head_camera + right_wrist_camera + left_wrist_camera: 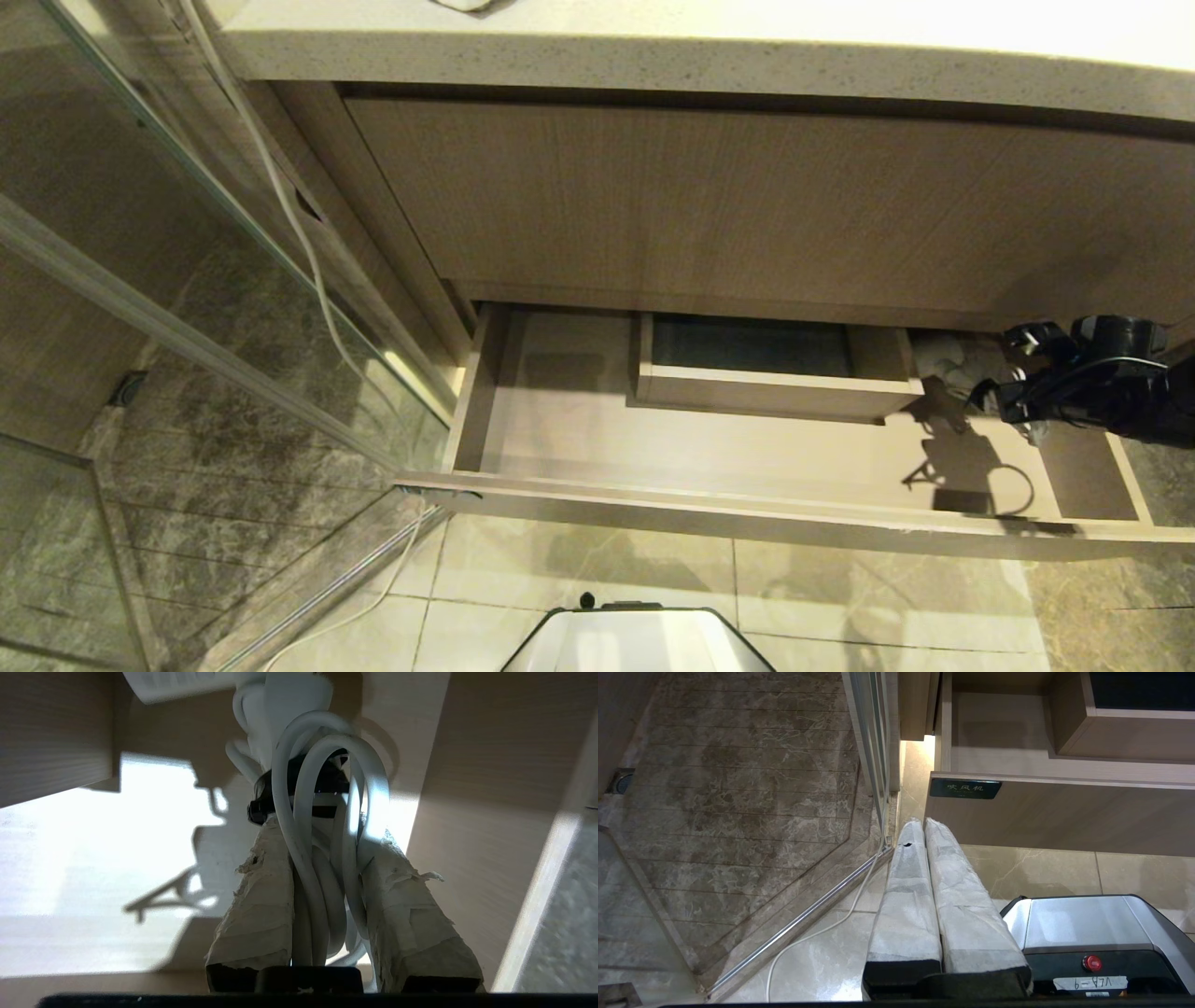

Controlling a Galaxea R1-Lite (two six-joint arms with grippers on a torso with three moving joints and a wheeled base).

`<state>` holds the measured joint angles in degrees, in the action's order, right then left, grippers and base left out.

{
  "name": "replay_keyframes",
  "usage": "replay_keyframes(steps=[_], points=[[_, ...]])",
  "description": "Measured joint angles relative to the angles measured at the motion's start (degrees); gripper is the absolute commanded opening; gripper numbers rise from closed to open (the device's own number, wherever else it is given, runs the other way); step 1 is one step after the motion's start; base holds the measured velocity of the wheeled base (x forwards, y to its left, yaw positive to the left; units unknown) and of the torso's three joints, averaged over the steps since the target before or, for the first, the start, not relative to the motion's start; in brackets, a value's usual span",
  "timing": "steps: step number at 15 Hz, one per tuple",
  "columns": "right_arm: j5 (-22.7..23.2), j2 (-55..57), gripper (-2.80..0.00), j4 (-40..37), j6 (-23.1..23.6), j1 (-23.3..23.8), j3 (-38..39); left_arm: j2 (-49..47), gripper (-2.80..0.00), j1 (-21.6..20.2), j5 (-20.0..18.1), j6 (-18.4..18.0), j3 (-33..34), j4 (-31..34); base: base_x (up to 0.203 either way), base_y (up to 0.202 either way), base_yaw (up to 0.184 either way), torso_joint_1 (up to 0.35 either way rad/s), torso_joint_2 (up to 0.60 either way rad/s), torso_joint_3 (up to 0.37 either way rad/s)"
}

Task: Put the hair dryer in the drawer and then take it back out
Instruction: Take the hairdryer out

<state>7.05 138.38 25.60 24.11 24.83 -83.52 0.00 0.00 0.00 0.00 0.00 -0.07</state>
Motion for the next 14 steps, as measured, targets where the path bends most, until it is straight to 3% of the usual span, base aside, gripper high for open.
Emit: replay_keyframes(steps=[10,14], points=[[2.13,-9.21,-2.80,-3.84,3.09,1.18,4.79,0.00,-2.80,0.00,0.00,0.00,0.00,0.02,0.000,0.000,0.000,0.000,0.00,0.000],[2.12,-13.63,-2.80,-6.92,6.56,2.23,5.88,0.00,-2.80,0.00,0.00,0.00,0.00,0.00,0.000,0.000,0.000,0.000,0.00,0.000]])
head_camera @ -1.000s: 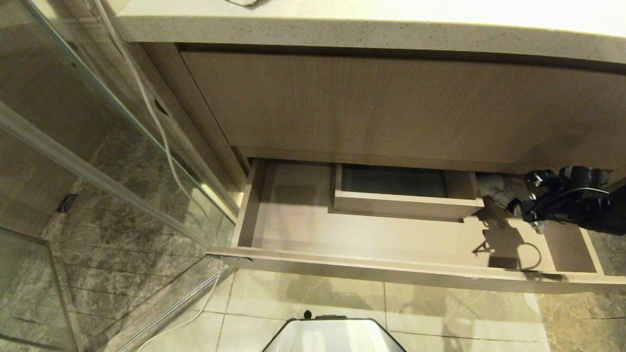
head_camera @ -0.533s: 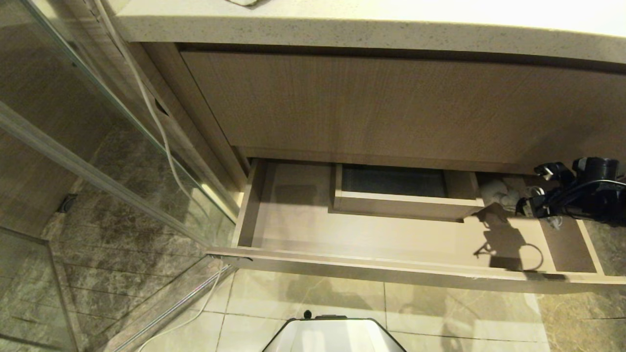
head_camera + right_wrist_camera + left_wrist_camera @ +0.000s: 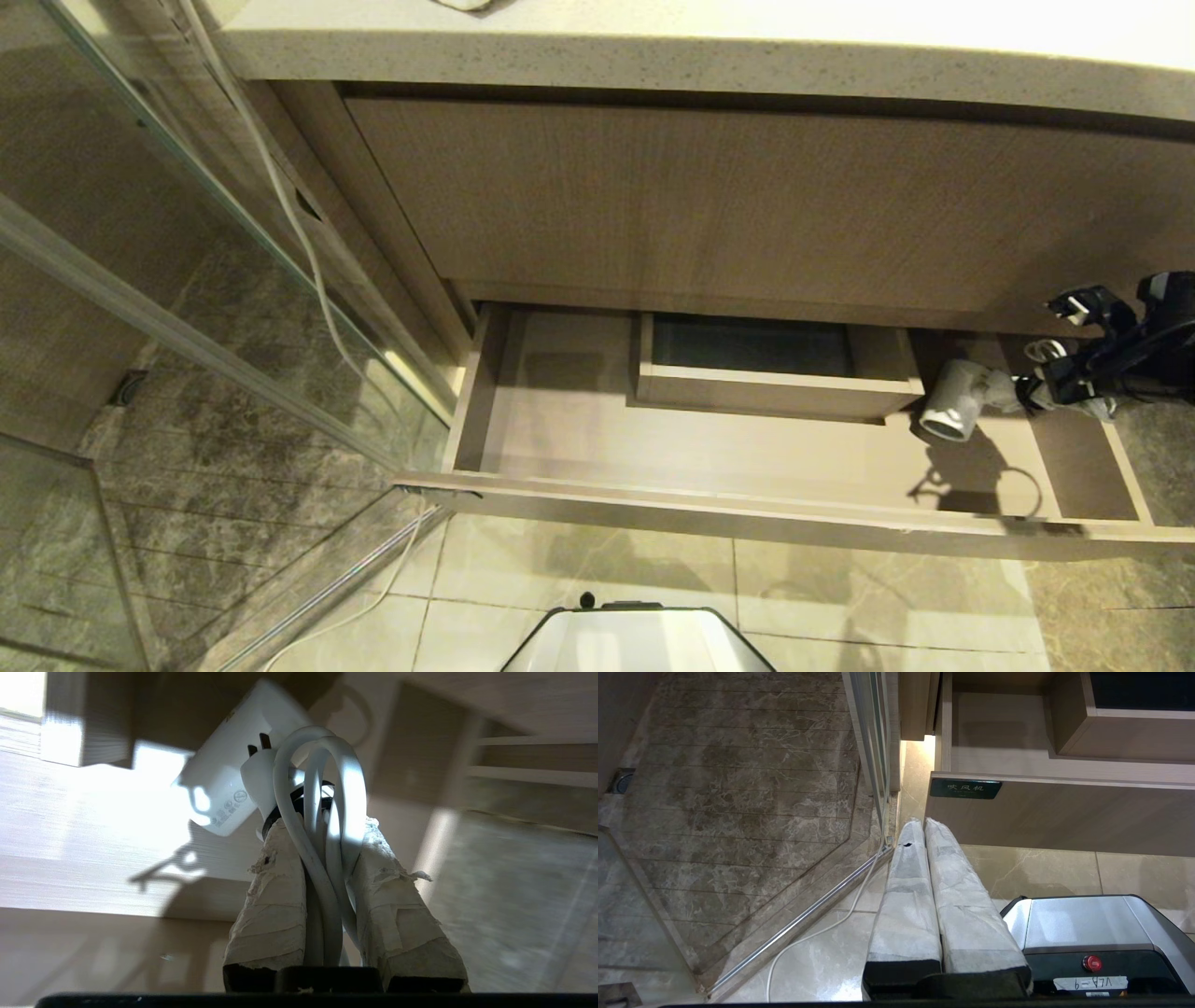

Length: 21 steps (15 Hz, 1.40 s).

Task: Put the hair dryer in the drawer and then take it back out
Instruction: Take the hairdryer out, then place it on the countertop

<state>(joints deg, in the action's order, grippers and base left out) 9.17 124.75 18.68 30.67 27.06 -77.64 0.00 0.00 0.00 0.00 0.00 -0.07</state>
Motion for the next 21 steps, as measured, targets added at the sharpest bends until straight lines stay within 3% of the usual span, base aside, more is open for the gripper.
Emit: replay_keyframes(steps=[21], points=[[-0.46,-23.22,-2.80,-7.94,3.17,2.32,8.49,0.00,-2.80,0.00,0.00,0.00,0.00,0.00,0.000,0.000,0.000,0.000,0.00,0.000]])
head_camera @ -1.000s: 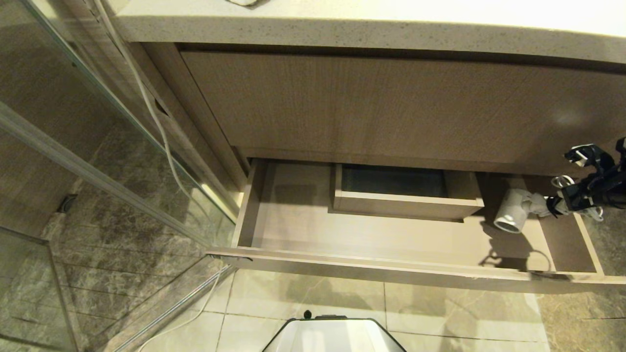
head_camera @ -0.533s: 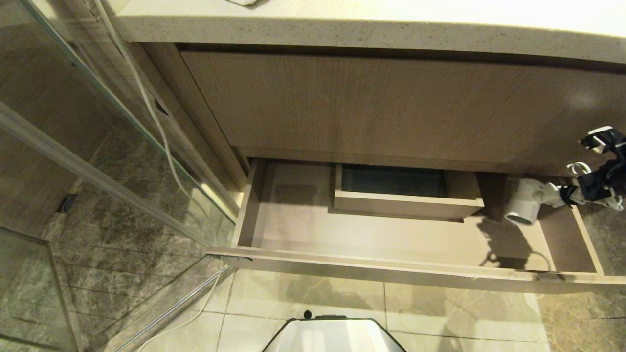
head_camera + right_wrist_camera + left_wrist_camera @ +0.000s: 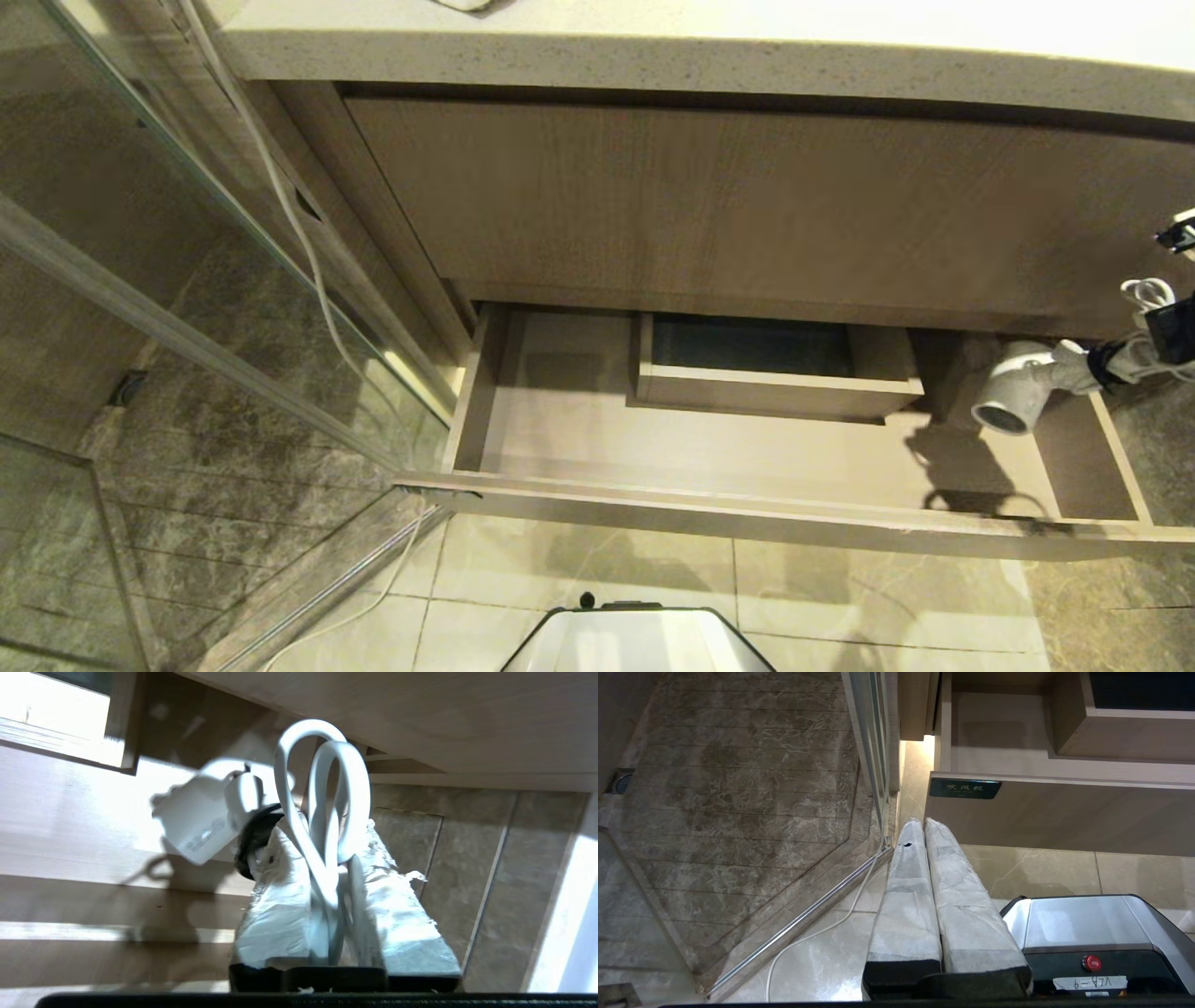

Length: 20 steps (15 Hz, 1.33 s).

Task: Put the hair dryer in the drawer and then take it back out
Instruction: Place it on the countertop

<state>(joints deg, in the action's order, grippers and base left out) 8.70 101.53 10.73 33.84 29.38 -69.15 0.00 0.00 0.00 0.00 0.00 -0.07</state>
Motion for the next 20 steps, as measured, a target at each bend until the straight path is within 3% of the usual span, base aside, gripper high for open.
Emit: replay_keyframes(steps=[13,20], points=[[-0.17,-14.99,-2.80,-4.54,-0.85,0.11,5.84,0.00,-2.80,0.00,-0.02,0.00,0.00,0.00,0.000,0.000,0.000,0.000,0.00,0.000],[-0.34,-28.58,-2.80,-4.70,-4.20,0.41,11.45,0.00,-2.80,0.00,0.00,0.00,0.00,0.00,0.000,0.000,0.000,0.000,0.00,0.000]])
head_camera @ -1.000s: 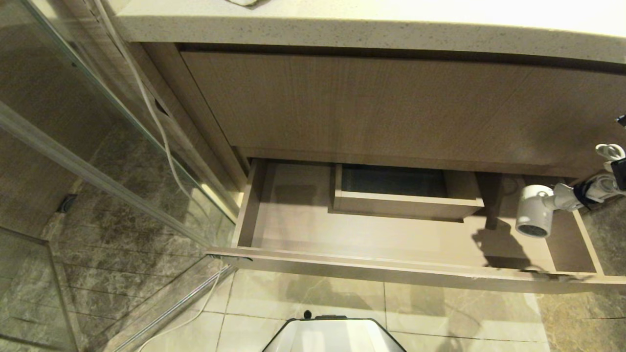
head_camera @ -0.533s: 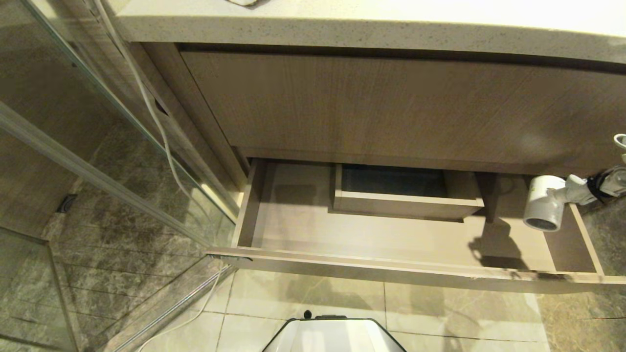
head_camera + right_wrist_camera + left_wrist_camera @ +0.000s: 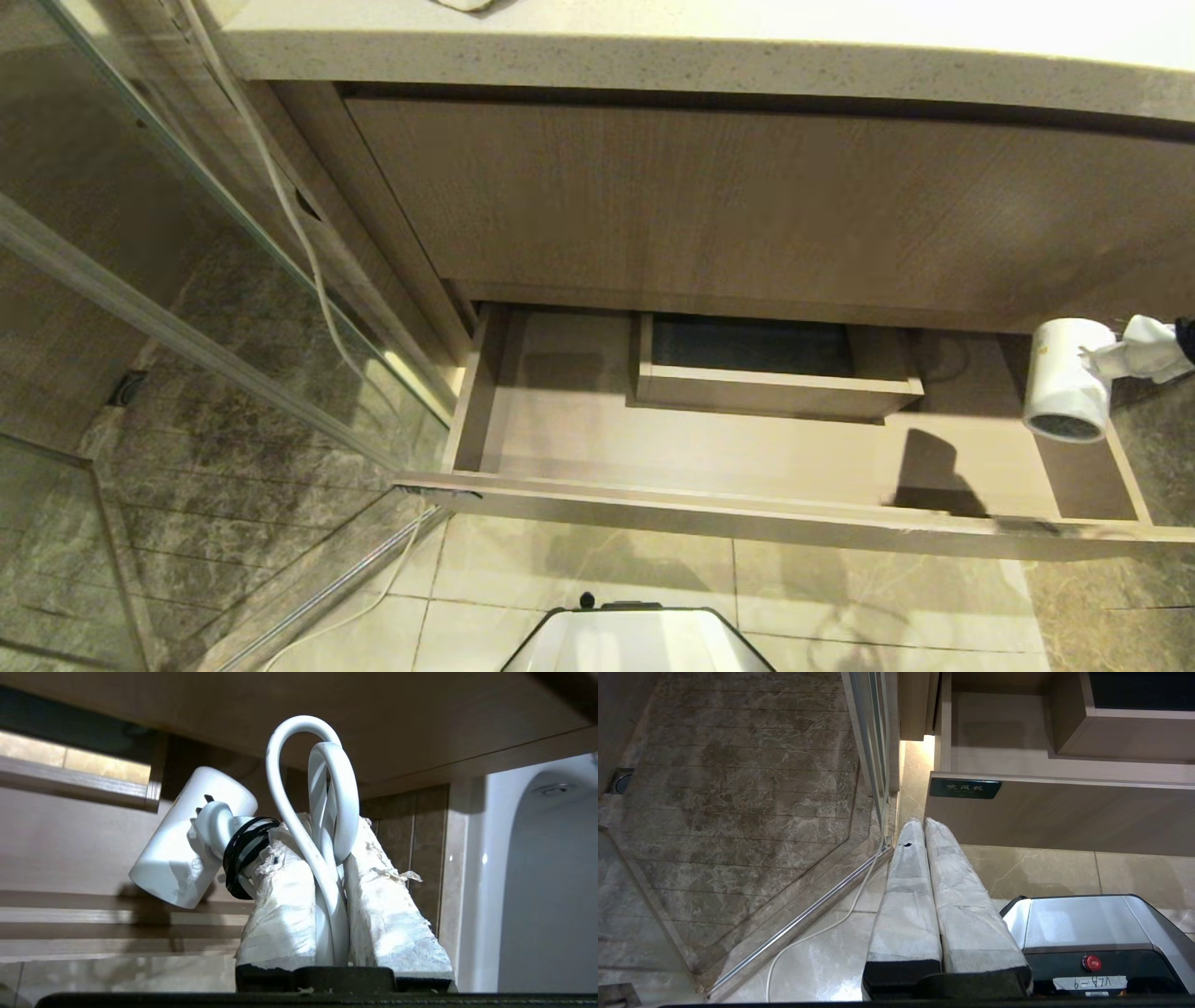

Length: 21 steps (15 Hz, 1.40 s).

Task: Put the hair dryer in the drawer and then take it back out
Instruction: Place it on the countertop

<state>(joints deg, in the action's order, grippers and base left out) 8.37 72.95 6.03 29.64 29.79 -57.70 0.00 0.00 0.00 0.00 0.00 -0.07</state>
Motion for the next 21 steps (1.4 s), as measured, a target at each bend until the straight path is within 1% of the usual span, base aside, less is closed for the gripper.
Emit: replay_keyframes(steps=[3,10,12,17,21], points=[[-0.02,-5.04,-2.80,-0.56,-1.33,0.01,1.08,0.00,-2.80,0.00,0.00,0.00,0.00,0.00,0.000,0.000,0.000,0.000,0.00,0.000],[-0.43,-16.21,-2.80,-1.94,-1.77,0.83,5.37,0.00,-2.80,0.00,0.00,0.00,0.00,0.00,0.000,0.000,0.000,0.001,0.00,0.000],[-0.37,-18.77,-2.80,-3.05,-2.33,0.83,6.17,0.00,-2.80,0.00,0.00,0.00,0.00,0.00,0.000,0.000,0.000,0.207,-0.30,-0.092],[-0.24,-22.20,-2.80,-2.63,-2.51,0.74,7.92,0.00,-2.80,0.00,-0.01,0.00,-0.02,-0.03,0.000,0.000,0.000,0.164,-0.48,-0.175],[-0.10,-24.03,-2.80,-3.14,-2.38,0.72,9.63,0.00,-2.80,0.00,0.00,0.00,-0.02,-0.07,0.000,0.000,0.000,0.456,-0.49,-0.204]])
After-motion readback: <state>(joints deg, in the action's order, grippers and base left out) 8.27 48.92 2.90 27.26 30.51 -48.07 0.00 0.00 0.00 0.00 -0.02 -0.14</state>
